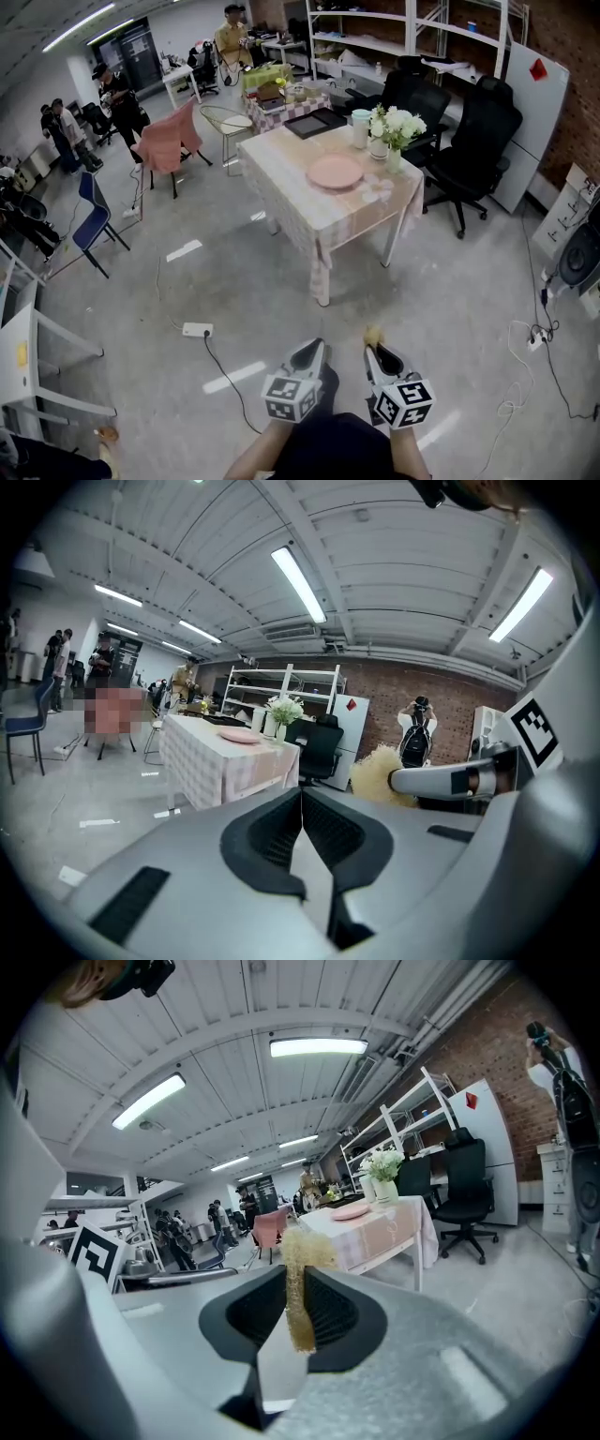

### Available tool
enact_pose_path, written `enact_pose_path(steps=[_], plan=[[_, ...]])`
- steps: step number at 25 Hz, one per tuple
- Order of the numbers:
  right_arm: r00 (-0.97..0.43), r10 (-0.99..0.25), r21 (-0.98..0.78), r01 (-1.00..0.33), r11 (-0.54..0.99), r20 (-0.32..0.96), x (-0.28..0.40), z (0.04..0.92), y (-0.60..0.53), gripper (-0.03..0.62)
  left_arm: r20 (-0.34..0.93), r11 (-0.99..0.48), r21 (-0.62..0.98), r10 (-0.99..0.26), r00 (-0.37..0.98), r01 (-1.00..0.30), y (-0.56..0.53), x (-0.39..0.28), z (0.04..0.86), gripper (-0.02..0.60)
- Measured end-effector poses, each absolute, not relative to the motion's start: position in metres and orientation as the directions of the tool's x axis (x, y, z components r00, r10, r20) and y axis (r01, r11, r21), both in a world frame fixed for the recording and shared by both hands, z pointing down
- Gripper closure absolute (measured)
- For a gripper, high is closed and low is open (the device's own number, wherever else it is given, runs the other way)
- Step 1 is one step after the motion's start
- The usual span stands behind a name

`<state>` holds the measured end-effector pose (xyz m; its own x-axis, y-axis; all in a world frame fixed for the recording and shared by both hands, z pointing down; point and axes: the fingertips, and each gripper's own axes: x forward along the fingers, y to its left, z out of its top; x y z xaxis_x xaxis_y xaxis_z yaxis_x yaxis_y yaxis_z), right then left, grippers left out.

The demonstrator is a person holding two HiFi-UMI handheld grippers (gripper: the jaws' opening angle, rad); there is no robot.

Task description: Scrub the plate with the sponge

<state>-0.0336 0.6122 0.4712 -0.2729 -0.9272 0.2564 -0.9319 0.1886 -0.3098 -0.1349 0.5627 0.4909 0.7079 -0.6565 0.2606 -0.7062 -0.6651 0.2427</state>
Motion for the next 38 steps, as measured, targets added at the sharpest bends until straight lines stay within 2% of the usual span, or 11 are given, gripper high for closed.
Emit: enact_pose_path(steps=[29,38], plan=[[-0.290,-0.909,-0.314,-0.930,0.193,0.300,0.005,0.459,0.432,0.534,0.278,-0.671,0.272,-0.632,0.724,-0.690,0.383,-0.091,0.486,0.569],[-0.302,-0.918,-0.432,-0.886,0.171,0.257,0.016,0.448,0.360,0.534,0.278,-0.695,0.289,-0.598,0.752,-0.659,0.311,-0.079,0.479,0.569]])
